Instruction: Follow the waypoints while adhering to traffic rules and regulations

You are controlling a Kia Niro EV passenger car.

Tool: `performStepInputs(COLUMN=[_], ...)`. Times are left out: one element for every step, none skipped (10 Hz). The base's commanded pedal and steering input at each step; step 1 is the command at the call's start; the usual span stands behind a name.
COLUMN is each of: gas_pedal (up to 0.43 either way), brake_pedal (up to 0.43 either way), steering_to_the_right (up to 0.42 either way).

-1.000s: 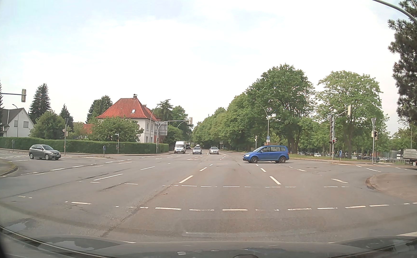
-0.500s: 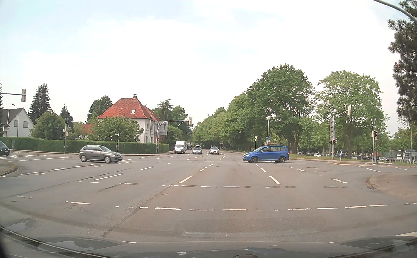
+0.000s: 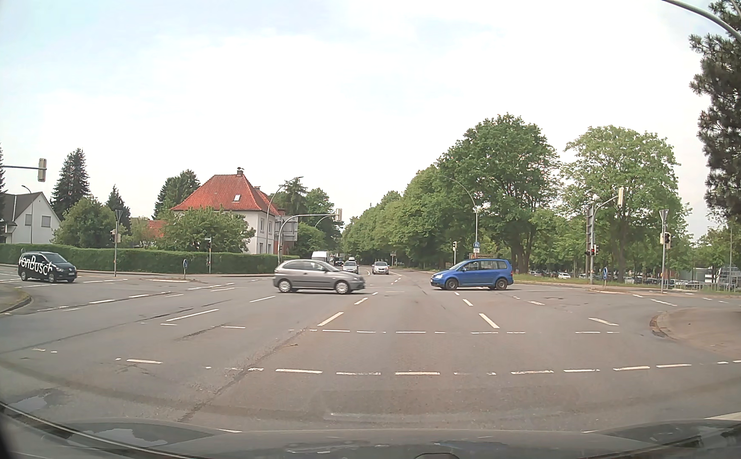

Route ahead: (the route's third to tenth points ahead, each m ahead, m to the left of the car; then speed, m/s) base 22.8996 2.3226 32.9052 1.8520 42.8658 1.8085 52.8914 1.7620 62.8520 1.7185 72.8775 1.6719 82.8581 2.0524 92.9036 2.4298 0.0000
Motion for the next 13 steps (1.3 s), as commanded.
performStepInputs(gas_pedal=[0.000, 0.000, 0.000, 0.000, 0.000, 0.000, 0.000, 0.000, 0.000, 0.000, 0.000, 0.000, 0.000], brake_pedal=[0.000, 0.000, 0.000, 0.000, 0.000, 0.000, 0.000, 0.000, 0.000, 0.000, 0.000, 0.000, 0.000], steering_to_the_right=[0.000, 0.000, 0.000, 0.000, 0.000, 0.000, 0.000, 0.000, 0.000, 0.000, 0.000, 0.000, 0.000])
